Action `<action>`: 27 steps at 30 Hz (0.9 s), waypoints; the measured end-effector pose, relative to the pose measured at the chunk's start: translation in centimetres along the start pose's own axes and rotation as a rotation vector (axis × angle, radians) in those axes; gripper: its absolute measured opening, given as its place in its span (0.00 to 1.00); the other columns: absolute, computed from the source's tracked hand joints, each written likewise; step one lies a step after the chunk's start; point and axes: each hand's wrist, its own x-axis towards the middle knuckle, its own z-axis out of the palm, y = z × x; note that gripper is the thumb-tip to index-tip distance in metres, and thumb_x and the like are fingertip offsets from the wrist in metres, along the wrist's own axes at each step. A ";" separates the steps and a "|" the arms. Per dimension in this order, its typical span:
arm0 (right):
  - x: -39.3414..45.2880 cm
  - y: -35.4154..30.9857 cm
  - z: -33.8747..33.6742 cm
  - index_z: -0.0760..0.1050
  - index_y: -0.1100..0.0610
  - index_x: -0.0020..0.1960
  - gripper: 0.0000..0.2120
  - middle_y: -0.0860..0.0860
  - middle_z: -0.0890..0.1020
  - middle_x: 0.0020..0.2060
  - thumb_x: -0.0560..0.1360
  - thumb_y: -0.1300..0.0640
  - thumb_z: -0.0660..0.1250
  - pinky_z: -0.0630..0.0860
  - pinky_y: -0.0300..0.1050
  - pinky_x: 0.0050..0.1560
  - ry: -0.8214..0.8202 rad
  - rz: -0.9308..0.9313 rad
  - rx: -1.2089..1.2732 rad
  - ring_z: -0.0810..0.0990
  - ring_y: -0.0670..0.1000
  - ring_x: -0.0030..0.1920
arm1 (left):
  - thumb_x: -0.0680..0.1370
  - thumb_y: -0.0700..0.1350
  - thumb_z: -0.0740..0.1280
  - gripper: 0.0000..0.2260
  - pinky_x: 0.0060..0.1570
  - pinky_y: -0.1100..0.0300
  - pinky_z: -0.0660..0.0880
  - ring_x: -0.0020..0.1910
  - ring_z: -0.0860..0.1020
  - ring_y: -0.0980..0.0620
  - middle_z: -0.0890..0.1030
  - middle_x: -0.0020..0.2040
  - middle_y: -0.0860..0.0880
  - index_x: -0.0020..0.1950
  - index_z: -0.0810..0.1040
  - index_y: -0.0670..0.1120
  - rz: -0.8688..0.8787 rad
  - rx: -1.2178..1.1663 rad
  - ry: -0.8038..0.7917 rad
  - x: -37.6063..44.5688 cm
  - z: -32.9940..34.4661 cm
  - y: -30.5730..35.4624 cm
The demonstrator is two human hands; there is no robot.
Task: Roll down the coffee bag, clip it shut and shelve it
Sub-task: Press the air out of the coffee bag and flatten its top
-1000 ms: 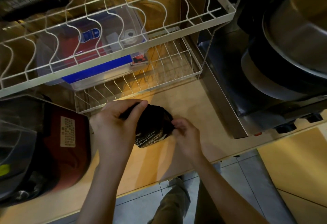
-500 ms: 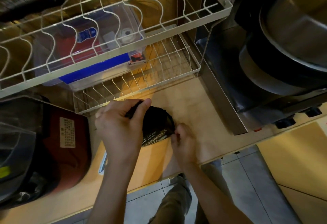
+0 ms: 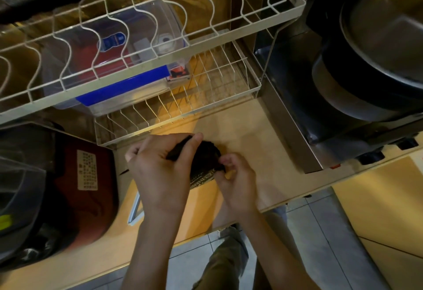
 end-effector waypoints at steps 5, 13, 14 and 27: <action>-1.7 -1.0 1.4 0.78 0.56 0.49 0.11 0.51 0.80 0.44 0.69 0.66 0.64 0.73 0.30 0.43 0.212 -0.063 0.099 0.76 0.44 0.43 | 0.68 0.53 0.68 0.04 0.46 0.36 0.74 0.35 0.77 0.55 0.75 0.33 0.64 0.42 0.77 0.57 -0.031 -0.054 -0.023 -0.3 0.3 -0.1; -2.2 -1.0 2.4 0.68 0.53 0.37 0.06 0.48 0.72 0.34 0.68 0.62 0.62 0.71 0.43 0.31 0.252 -0.151 0.082 0.72 0.47 0.36 | 0.69 0.47 0.71 0.05 0.40 0.62 0.75 0.35 0.77 0.54 0.79 0.33 0.52 0.43 0.78 0.53 -0.066 -0.053 -0.019 -0.4 0.1 0.0; -1.9 -0.9 2.2 0.69 0.54 0.37 0.06 0.48 0.72 0.35 0.68 0.64 0.63 0.72 0.45 0.30 0.222 -0.141 0.077 0.73 0.50 0.35 | 0.68 0.47 0.70 0.06 0.43 0.54 0.77 0.34 0.77 0.52 0.77 0.32 0.57 0.44 0.78 0.53 -0.039 -0.019 -0.023 -0.2 -0.1 0.2; -1.6 3.9 1.7 0.76 0.59 0.45 0.08 0.55 0.81 0.42 0.68 0.69 0.67 0.76 0.43 0.42 0.021 0.138 0.015 0.79 0.52 0.42 | 0.69 0.50 0.68 0.08 0.46 0.36 0.74 0.37 0.78 0.49 0.78 0.34 0.53 0.41 0.82 0.47 -0.049 0.000 -0.086 -0.3 0.3 0.9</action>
